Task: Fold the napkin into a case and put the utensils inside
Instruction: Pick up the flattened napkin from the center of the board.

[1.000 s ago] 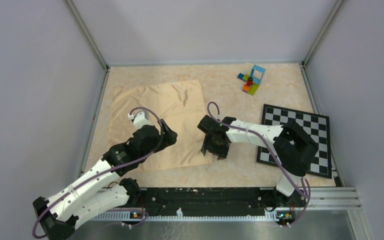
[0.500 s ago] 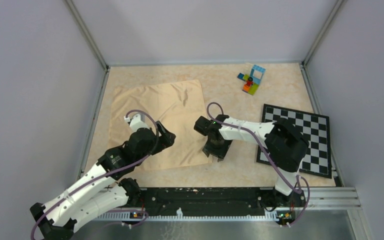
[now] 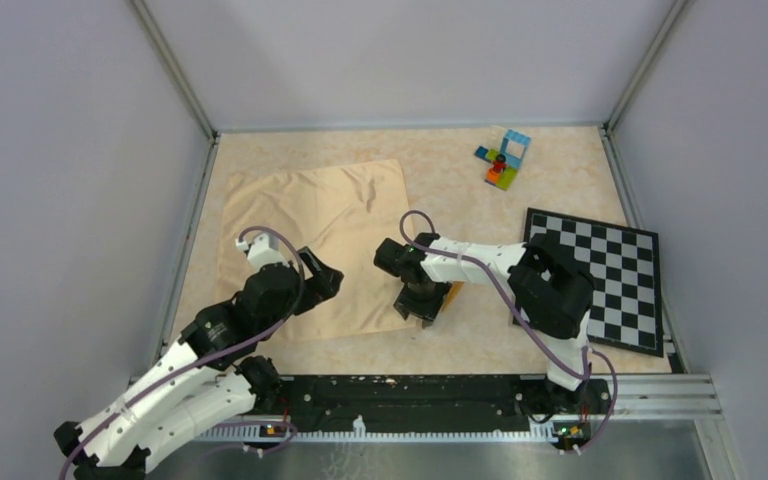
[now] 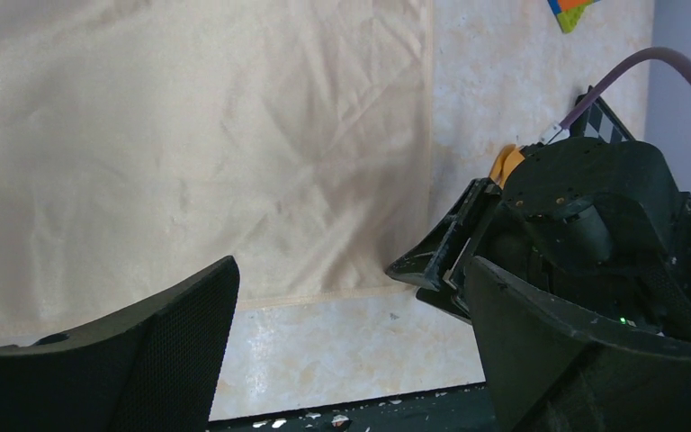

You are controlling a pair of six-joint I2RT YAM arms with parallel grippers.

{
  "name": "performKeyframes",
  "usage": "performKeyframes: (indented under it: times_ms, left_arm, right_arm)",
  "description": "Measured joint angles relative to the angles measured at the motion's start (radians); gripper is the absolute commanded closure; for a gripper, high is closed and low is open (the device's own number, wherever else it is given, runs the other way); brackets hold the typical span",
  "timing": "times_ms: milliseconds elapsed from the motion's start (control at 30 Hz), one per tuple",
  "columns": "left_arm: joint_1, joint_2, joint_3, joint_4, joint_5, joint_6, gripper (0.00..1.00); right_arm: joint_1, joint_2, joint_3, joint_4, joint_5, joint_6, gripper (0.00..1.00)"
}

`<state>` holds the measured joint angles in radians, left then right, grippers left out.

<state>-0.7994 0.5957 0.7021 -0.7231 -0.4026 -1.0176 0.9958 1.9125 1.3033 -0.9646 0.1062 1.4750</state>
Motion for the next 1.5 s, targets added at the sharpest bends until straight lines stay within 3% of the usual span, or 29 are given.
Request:
performKeyframes:
  times_ms: [233,367,767,833,1000,1133,1300,1500]
  left_arm:
    - [0.000,-0.028,0.000,-0.024,-0.015,0.004,0.01]
    - [0.000,-0.021,0.000,-0.042,-0.022,0.007,0.01]
    - [0.037,0.153,0.029,-0.079,-0.010,-0.039,0.01]
    - [0.114,0.203,0.047,-0.086,0.028,-0.026,0.01]
    - [0.483,0.320,0.054,-0.133,0.125,0.023,0.01]
    - [0.629,0.318,0.057,-0.221,0.127,0.015,0.03]
    - [0.940,0.244,0.011,-0.248,0.130,0.001,0.05]
    - [1.218,0.283,-0.026,-0.232,0.143,0.000,0.06]
  right_arm:
    - [0.000,-0.006,-0.024,0.041,-0.005,0.022,0.76]
    - [0.000,-0.032,-0.062,0.071,-0.006,0.021,1.00]
    - [0.000,-0.057,-0.096,0.164,-0.011,0.009,1.00]
    - [0.000,-0.078,-0.132,0.229,-0.028,0.010,1.00]
    - [-0.006,-0.116,-0.211,0.372,-0.077,0.010,1.00]
    - [-0.025,-0.120,-0.248,0.471,-0.143,-0.002,1.00]
    - [-0.058,-0.131,-0.296,0.556,-0.215,-0.019,1.00]
    - [-0.081,-0.152,-0.330,0.589,-0.237,-0.028,1.00]
